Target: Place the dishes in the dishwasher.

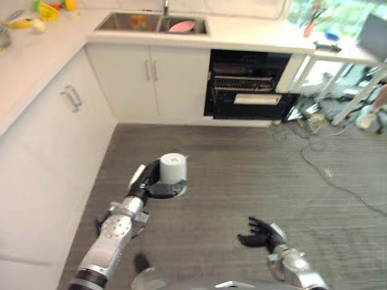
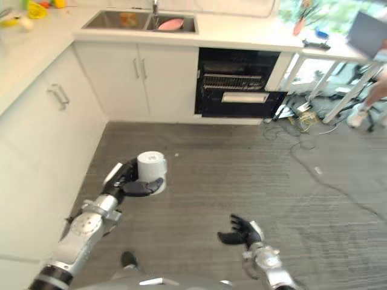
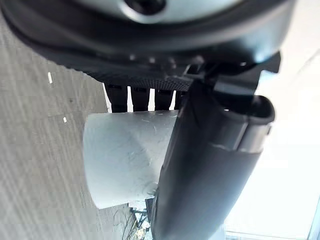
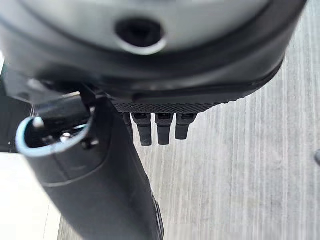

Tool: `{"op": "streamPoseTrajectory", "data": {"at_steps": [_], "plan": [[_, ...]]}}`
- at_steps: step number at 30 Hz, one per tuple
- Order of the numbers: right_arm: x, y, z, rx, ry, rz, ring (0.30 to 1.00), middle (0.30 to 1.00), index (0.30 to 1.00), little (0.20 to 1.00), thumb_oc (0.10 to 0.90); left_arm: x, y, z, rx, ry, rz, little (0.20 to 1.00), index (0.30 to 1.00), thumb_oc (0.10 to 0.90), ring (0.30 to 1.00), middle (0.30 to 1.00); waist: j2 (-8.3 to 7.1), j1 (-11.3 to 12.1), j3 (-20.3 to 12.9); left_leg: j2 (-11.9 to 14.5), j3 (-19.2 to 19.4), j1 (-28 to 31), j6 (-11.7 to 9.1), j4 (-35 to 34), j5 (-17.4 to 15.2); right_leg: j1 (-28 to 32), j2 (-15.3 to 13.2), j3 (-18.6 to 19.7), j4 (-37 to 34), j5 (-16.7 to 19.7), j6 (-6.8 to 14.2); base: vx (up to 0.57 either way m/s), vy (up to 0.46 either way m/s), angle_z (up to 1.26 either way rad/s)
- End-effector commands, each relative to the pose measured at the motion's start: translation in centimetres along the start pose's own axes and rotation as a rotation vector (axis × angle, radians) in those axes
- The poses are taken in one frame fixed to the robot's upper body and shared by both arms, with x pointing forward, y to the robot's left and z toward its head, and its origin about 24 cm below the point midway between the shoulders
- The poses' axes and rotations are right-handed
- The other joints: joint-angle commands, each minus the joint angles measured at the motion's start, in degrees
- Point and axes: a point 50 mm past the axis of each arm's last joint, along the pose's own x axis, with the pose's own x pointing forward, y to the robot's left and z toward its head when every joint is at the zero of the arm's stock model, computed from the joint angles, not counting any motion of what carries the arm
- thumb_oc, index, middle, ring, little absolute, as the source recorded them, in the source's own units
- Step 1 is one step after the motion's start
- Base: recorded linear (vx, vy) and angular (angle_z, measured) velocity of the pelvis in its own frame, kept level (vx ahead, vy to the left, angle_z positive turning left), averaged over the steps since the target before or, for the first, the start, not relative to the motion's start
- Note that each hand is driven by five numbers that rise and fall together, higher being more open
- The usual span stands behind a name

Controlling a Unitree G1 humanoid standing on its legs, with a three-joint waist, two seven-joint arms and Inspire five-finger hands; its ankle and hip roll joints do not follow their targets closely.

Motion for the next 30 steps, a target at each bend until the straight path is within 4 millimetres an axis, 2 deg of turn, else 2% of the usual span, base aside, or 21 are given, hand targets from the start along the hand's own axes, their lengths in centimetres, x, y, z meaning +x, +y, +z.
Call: {"op": "streamPoseTrajectory", "data": {"at_steps": [1, 3, 5, 8, 9, 11, 12, 14, 15, 17, 18, 20, 21, 22, 23, 24, 25, 26, 28, 29, 30], "plan": [[0.6, -3.4, 5.6, -0.082, -0.194, -0.071, 0.900, 0.900, 0.900, 0.900, 0.800, 1.3, -0.4, 7.0, 0.014, -0.363, -0.006, 0.300, 0.300, 0.400, 0.300, 0.300, 4.28, 0.51, -1.49, -3.75, 0.98, 3.51, -0.57, -1.76, -4.45, -9.71, -7.53, -1.62, 27.16, 8.74, 2.16, 0.49, 0.481, 0.09], [0.9, -2.7, 5.9, -0.074, -0.207, -0.053, 0.900, 0.900, 0.900, 0.900, 0.800, 1.4, -0.3, 7.4, 0.057, -0.372, -0.012, 0.300, 0.300, 0.400, 0.300, 0.300, 5.04, -0.64, -0.72, -6.89, 2.43, 7.43, 2.58, -4.31, -6.41, -14.98, -11.34, -2.21, 37.28, 15.16, 3.01, 0.49, 0.388, 0.66], [1.0, -2.1, 6.8, -0.093, -0.240, -0.029, 0.900, 0.900, 0.900, 0.900, 0.800, 1.5, -0.2, 7.6, 0.067, -0.381, -0.010, 0.300, 0.300, 0.400, 0.300, 0.300, 5.45, -1.66, -0.11, -9.48, 2.50, 10.50, 3.70, -7.62, -7.11, -20.47, -11.98, -4.05, 39.36, 12.48, 3.33, 0.47, 0.222, 0.46], [0.8, -2.0, 7.5, -0.100, -0.270, -0.020, 0.900, 0.900, 0.900, 0.900, 0.800, 1.4, -0.2, 7.5, 0.050, -0.382, -0.010, 0.300, 0.300, 0.400, 0.300, 0.300, 6.36, -3.22, 0.00, -9.56, 1.54, 11.46, 3.26, -7.86, -8.20, -23.02, -7.25, -7.82, 31.71, 7.21, 2.56, 0.37, -0.020, -0.24], [0.8, -2.4, 8.0, -0.088, -0.293, -0.030, 0.900, 0.900, 0.900, 0.900, 0.800, 1.3, 0.1, 7.7, 0.056, -0.398, -0.003, 0.300, 0.300, 0.400, 0.300, 0.300, 6.19, -3.46, 0.14, -9.97, 1.32, 12.75, 2.34, -7.93, -9.25, -25.43, -2.74, -10.75, 17.39, 5.01, 1.32, 0.37, -0.141, 0.42], [0.9, -2.3, 8.4, -0.100, -0.304, -0.031, 0.900, 0.900, 0.900, 0.900, 0.800, 1.4, 0.4, 7.9, 0.047, -0.410, 0.017, 0.300, 0.300, 0.400, 0.300, 0.300, 4.87, -2.56, -1.02, -10.93, 3.50, 14.20, 0.45, -7.93, -11.59, -26.75, 1.37, -20.31, -4.14, 6.80, 0.16, 0.53, -0.261, 0.46], [0.9, -2.3, 8.6, -0.100, -0.314, -0.033, 0.900, 0.900, 0.900, 0.900, 0.800, 1.6, 0.5, 8.0, 0.042, -0.413, 0.026, 0.300, 0.300, 0.400, 0.300, 0.300, 4.34, -2.28, -1.38, -11.83, 4.47, 15.43, 0.16, -7.93, -12.80, -27.80, 1.24, -24.23, -8.11, 8.39, 0.27, 0.36, -0.189, 0.18], [0.9, -2.3, 8.7, -0.100, -0.315, -0.033, 0.900, 0.900, 0.900, 0.900, 0.800, 1.6, 0.5, 8.0, 0.043, -0.414, 0.026, 0.300, 0.300, 0.400, 0.300, 0.300, 4.35, -2.46, -1.45, -11.83, 4.26, 15.25, 0.24, -7.93, -12.86, -27.47, 1.56, -24.61, -9.23, 9.01, 0.24, 0.29, -0.091, -0.12], [0.6, -2.2, 8.5, -0.102, -0.325, -0.029, 0.900, 0.900, 0.900, 0.900, 0.800, 2.1, 0.0, 8.4, 0.023, -0.427, 0.005, 0.300, 0.300, 0.400, 0.300, 0.300, 3.59, -2.78, -2.11, -15.16, 4.70, 17.59, 1.19, -7.83, -16.22, -28.72, 0.94, -29.35, -11.92, 7.61, -1.33, 0.43, -0.125, -0.43], [0.5, -2.2, 8.4, -0.103, -0.322, -0.031, 0.900, 0.900, 0.900, 0.900, 0.800, 2.1, -0.1, 8.3, 0.022, -0.426, 0.003, 0.300, 0.300, 0.400, 0.300, 0.300, 3.63, -2.75, -2.10, -15.18, 4.58, 17.71, 1.29, -7.75, -16.44, -28.52, 1.03, -29.28, -12.13, 7.46, -1.44, 0.43, -0.118, -0.57], [0.1, -3.0, 7.9, -0.113, -0.315, -0.051, 0.900, 0.900, 0.900, 0.900, 0.800, 2.2, -0.9, 8.0, 0.006, -0.417, -0.028, 0.300, 0.300, 0.400, 0.300, 0.300, 3.70, -3.98, -3.10, -16.96, 3.06, 18.70, 1.84, -4.00, -18.50, -27.05, 3.01, -27.17, -12.19, 6.48, -3.42, 0.63, -0.194, -0.35], [-0.2, -3.8, 8.1, -0.110, -0.325, -0.074, 0.900, 0.900, 0.900, 0.900, 0.800, 2.5, -1.7, 8.3, -0.014, -0.429, -0.047, 0.300, 0.300, 0.400, 0.300, 0.300, 3.80, -4.66, -2.55, -16.32, 1.30, 17.15, 0.80, 7.31, -20.60, -25.24, 5.49, -22.93, -11.72, 4.92, -5.09, 0.63, -0.232, 0.06], [-0.2, -3.8, 8.1, -0.110, -0.325, -0.074, 0.900, 0.900, 0.900, 0.900, 0.800, 2.5, -1.7, 8.3, -0.014, -0.429, -0.047, 0.300, 0.300, 0.400, 0.300, 0.300, 3.80, -4.66, -2.55, -16.32, 1.30, 17.15, 0.80, 7.31, -20.60, -25.24, 5.49, -22.93, -11.72, 4.92, -5.09, 0.44, -0.170, 0.23], [-0.3, -4.0, 8.1, -0.112, -0.327, -0.081, 0.900, 0.900, 0.900, 0.900, 0.800, 2.6, -2.0, 8.3, -0.036, -0.433, -0.046, 0.300, 0.300, 0.400, 0.300, 0.300, 4.13, -4.26, -1.97, -15.02, -0.28, 15.35, -1.33, 14.11, -18.45, -23.66, 6.63, -21.17, -11.04, 4.46, -5.88, 0.58, -0.270, -0.07], [-0.3, -4.1, 8.2, -0.108, -0.329, -0.085, 0.900, 0.900, 0.900, 0.900, 0.800, 2.9, -2.1, 8.5, -0.069, -0.441, -0.041, 0.300, 0.300, 0.400, 0.300, 0.300, 4.35, -3.64, -1.38, -11.93, -1.21, 12.43, -7.73, 25.85, -11.63, -20.73, 7.97, -20.82, -9.36, 3.46, -7.45, 0.58, -0.270, -0.07], [-0.3, -4.1, 8.2, -0.108, -0.329, -0.085, 0.900, 0.900, 0.900, 0.900, 0.800, 2.9, -2.1, 8.5, -0.069, -0.441, -0.041, 0.300, 0.300, 0.400, 0.300, 0.300, 4.35, -3.64, -1.38, -11.93, -1.21, 12.43, -7.73, 25.85, -11.63, -20.73, 7.97, -20.82, -9.36, 3.46, -7.45, 0.55, -0.325, -0.44], [-0.4, -4.2, 8.5, -0.109, -0.345, -0.087, 0.900, 0.900, 0.900, 0.900, 0.800, 2.9, -2.1, 8.7, -0.072, -0.451, -0.044, 0.300, 0.300, 0.400, 0.300, 0.300, 4.18, -3.09, -0.55, -11.08, -2.00, 10.31, -10.87, 33.17, -8.18, -19.49, 8.62, -20.54, -8.36, 2.37, -8.53, 0.44, -0.269, -0.31], [-0.4, -4.3, 8.9, -0.129, -0.349, -0.085, 0.900, 0.900, 0.900, 0.900, 0.800, 3.1, -2.0, 8.9, -0.069, -0.456, -0.034, 0.300, 0.300, 0.400, 0.300, 0.300, 2.74, -2.56, 0.01, -8.33, 0.95, 5.97, -11.18, 42.02, -7.15, -17.19, 7.97, -20.74, -8.26, 1.28, -9.76, 0.58, -0.347, -0.36], [-0.3, -4.2, 9.1, -0.147, -0.345, -0.081, 0.900, 0.900, 0.900, 0.900, 0.800, 3.0, -2.1, 8.6, -0.069, -0.440, -0.038, 0.300, 0.300, 0.400, 0.300, 0.300, 3.54, -1.04, 0.28, -6.35, 0.87, 3.13, -10.82, 39.54, -8.51, -15.25, 9.96, -20.10, -8.72, -0.64, -11.07, 0.52, -0.184, -0.50], [-0.3, -3.9, 9.0, -0.149, -0.345, -0.069, 0.900, 0.900, 0.900, 0.900, 0.800, 2.8, -2.4, 8.1, -0.067, -0.419, -0.045, 0.300, 0.300, 0.400, 0.300, 0.300, 5.01, -0.18, -0.07, -5.77, -0.01, 2.75, -8.14, 28.72, -10.33, -14.04, 10.84, -20.38, -9.24, -1.38, -9.96, 0.39, -0.017, -0.76], [-0.3, -4.0, 9.0, -0.151, -0.343, -0.069, 0.900, 0.900, 0.900, 0.900, 0.800, 2.8, -2.4, 8.0, -0.068, -0.418, -0.045, 0.300, 0.300, 0.400, 0.300, 0.300, 5.03, -0.11, -0.16, -6.21, 0.26, 3.34, -7.88, 27.73, -10.19, -13.95, 10.61, -20.26, -9.28, -1.15, -9.70, 0.41, 0.104, -0.66]]}}
